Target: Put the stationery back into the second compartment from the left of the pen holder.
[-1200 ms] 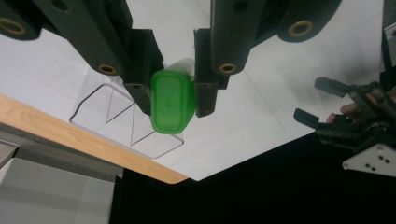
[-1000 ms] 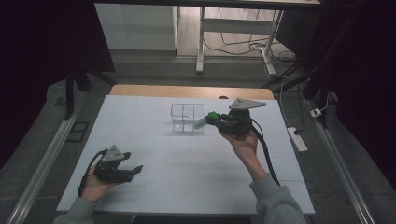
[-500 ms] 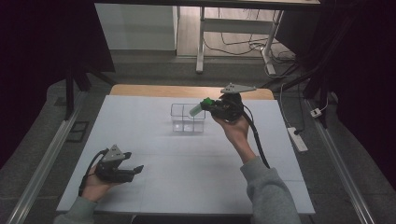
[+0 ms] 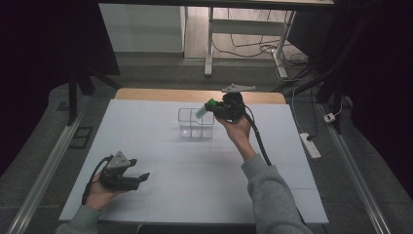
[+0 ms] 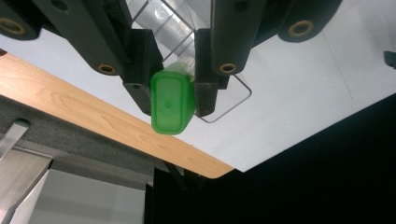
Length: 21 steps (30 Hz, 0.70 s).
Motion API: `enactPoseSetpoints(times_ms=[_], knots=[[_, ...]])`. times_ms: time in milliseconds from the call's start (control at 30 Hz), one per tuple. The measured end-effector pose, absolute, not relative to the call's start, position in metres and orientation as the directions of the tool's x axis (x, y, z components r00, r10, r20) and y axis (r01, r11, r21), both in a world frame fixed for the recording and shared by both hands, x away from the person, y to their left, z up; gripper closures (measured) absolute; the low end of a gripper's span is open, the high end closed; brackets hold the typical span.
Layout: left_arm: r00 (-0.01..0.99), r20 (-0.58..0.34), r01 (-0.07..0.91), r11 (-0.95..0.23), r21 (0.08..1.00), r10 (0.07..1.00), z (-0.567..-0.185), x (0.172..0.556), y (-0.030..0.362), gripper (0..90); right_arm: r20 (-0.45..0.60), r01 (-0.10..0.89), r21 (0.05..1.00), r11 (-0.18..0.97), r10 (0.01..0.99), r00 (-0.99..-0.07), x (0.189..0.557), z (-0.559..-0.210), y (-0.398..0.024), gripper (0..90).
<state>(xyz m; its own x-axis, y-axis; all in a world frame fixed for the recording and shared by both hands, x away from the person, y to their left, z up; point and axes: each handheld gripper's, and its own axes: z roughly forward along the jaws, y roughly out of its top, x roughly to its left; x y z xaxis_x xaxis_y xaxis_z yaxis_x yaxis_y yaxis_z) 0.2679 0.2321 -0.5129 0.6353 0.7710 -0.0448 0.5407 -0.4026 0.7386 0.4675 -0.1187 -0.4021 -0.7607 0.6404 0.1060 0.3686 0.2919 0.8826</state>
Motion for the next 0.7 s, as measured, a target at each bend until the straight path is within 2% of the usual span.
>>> enactPoseSetpoints(times_ms=[167, 200, 267, 300, 400, 700], knots=[[0.637, -0.042, 0.542, -0.408, 0.734, 0.769, -0.514, 0.268, 0.231, 27.2, 0.121, 0.378, 0.880, 0.287, 0.634, -0.764, 0.472, -0.412, -0.111, 73.2], [0.638, -0.042, 0.543, -0.410, 0.733, 0.769, -0.514, 0.268, 0.231, 27.1, 0.121, 0.376, 0.880, 0.290, 0.628, -0.768, 0.472, -0.415, -0.108, 70.7], [0.637, -0.042, 0.543, -0.409, 0.733, 0.770, -0.514, 0.268, 0.231, 27.1, 0.095, 0.361, 0.882, 0.304, 0.634, -0.767, 0.471, -0.418, -0.104, 55.5], [0.637, -0.043, 0.543, -0.408, 0.734, 0.770, -0.514, 0.268, 0.231, 27.0, 0.090, 0.361, 0.881, 0.306, 0.640, -0.763, 0.471, -0.418, -0.104, 50.7], [0.637, -0.042, 0.542, -0.409, 0.734, 0.770, -0.514, 0.268, 0.231, 27.1, 0.096, 0.379, 0.872, 0.311, 0.650, -0.754, 0.468, -0.416, -0.108, 42.1], [0.638, -0.044, 0.543, -0.409, 0.734, 0.769, -0.514, 0.268, 0.231, 27.1, 0.078, 0.369, 0.865, 0.341, 0.634, -0.769, 0.446, -0.417, -0.135, 38.9]])
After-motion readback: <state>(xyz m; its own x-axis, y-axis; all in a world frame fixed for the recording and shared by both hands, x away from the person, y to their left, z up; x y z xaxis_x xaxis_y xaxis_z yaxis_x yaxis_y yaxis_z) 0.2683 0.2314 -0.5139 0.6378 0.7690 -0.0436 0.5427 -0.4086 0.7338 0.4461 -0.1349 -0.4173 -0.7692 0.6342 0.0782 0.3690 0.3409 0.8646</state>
